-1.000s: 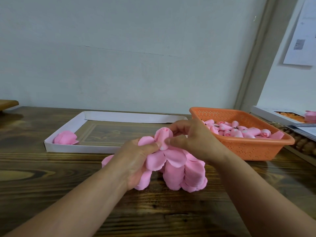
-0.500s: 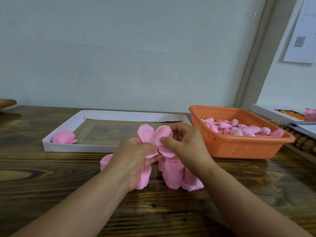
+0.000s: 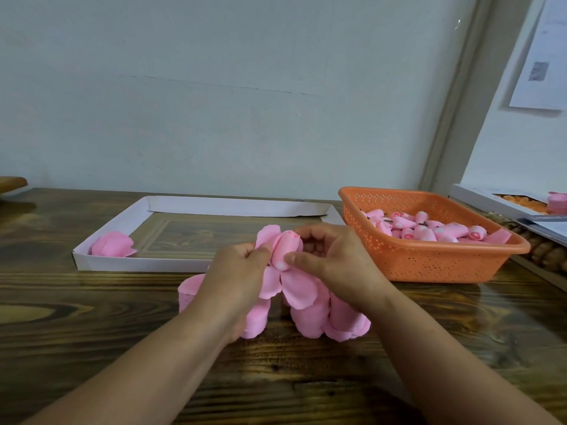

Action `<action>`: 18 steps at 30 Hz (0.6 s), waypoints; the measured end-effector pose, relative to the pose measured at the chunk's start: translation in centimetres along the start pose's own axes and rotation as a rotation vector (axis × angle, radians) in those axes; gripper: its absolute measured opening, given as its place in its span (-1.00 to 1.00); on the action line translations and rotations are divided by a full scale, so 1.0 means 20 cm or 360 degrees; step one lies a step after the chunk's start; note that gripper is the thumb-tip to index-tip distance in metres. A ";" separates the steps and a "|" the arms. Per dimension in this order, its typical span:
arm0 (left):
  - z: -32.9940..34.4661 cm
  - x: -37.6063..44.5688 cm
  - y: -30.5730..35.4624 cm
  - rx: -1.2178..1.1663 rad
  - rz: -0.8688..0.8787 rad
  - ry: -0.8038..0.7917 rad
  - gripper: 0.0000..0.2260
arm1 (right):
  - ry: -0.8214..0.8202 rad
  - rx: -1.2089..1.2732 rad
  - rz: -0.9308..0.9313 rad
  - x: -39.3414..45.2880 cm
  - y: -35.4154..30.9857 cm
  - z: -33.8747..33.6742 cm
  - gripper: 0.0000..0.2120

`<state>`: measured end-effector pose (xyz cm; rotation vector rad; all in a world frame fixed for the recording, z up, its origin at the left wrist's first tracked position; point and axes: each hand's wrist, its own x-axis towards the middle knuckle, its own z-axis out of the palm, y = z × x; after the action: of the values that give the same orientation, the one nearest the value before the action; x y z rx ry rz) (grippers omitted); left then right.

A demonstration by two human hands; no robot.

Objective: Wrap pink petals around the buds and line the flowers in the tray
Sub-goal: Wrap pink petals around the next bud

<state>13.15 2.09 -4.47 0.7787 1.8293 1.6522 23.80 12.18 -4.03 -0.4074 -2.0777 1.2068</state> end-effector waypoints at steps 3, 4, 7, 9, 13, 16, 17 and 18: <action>0.01 0.00 -0.01 0.0108 0.0143 -0.0063 -0.75 | 0.0016 -0.0027 0.0008 0.01 0.00 -0.01 -0.81; 0.01 0.00 -0.02 0.0132 0.0179 -0.0090 -0.73 | 0.0018 -0.0041 0.0008 0.01 0.00 -0.01 -0.81; 0.01 0.00 -0.02 0.0196 0.0207 -0.0187 -0.72 | 0.0009 -0.0082 0.0006 0.01 0.00 -0.02 -0.84; 0.01 0.00 -0.02 0.0237 0.0192 -0.0214 -0.72 | 0.0004 -0.0118 0.0012 0.00 0.00 -0.02 -0.87; 0.00 0.02 -0.03 0.0297 0.0212 -0.0259 -0.70 | -0.0021 -0.0119 0.0028 0.01 0.00 -0.01 -0.81; -0.01 0.03 -0.04 0.0394 0.0232 -0.0318 -0.70 | -0.0071 -0.0058 0.0124 0.01 0.00 -0.01 -0.55; -0.01 0.02 -0.04 0.0430 0.0243 -0.0344 -0.70 | -0.0103 -0.0038 0.0155 0.01 0.00 -0.02 -0.54; -0.02 0.02 -0.04 0.0467 0.0259 -0.0363 -0.69 | -0.0133 -0.0016 0.0169 0.01 0.00 -0.02 -0.59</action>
<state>12.58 2.14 -5.27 1.2180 1.9054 1.3372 24.00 12.48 -3.79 -0.4849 -2.1573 1.2962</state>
